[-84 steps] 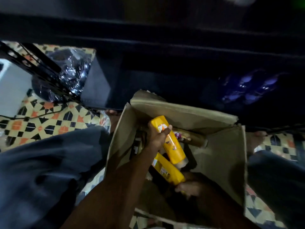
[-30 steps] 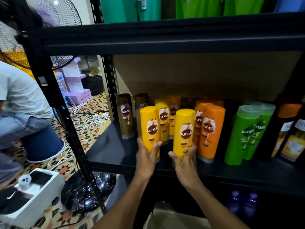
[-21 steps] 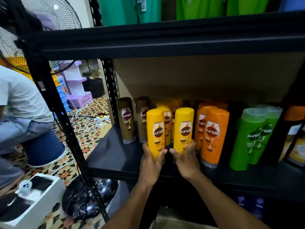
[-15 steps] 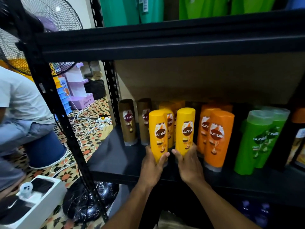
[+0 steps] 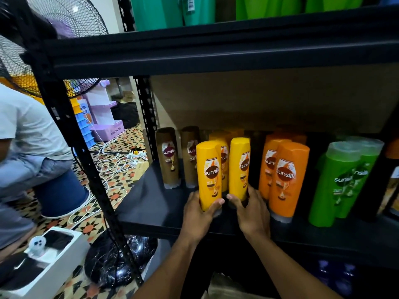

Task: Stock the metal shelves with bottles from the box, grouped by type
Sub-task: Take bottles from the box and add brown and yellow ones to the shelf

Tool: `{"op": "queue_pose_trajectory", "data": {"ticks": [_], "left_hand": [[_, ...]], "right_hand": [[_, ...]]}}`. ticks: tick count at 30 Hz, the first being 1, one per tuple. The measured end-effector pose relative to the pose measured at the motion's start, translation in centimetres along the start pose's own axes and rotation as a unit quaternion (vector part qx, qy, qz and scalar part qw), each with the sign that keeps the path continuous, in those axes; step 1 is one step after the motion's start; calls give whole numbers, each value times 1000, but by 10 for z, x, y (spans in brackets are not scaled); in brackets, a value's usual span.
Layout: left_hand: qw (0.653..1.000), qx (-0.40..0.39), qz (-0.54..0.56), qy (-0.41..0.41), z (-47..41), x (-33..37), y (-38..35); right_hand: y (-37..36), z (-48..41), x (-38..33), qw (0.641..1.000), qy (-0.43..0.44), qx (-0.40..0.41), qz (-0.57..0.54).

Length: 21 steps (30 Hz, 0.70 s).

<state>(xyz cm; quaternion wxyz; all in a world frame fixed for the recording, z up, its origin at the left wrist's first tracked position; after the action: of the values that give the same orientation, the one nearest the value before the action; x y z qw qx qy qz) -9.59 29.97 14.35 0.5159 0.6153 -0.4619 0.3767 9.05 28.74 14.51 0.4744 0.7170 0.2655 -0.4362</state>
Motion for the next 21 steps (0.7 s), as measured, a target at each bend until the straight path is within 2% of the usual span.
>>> {"op": "queue_pose_trajectory", "data": {"ticks": [7, 14, 21], "left_hand": [[998, 5, 64, 13, 0, -6, 7], [999, 33, 37, 3, -1, -4, 2], [999, 52, -1, -7, -7, -7, -2]], "right_hand": [[-3, 0, -3, 999, 1, 6, 33], [-11, -5, 5, 994, -11, -20, 106], [-12, -4, 6, 994, -7, -22, 108]]}}
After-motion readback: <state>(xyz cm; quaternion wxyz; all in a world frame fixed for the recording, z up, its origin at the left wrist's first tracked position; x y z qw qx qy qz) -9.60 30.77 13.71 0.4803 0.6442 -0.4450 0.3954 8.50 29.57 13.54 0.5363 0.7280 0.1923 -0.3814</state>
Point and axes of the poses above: each hand's wrist, its own z-axis away from the middle knuckle, its own y-axis out of the back of the hand, x = y × z, the point moved 8 cm from there along -z, towards the middle knuckle, and after that the axes turned 2 degrees about -z, right-handed, at the moved point
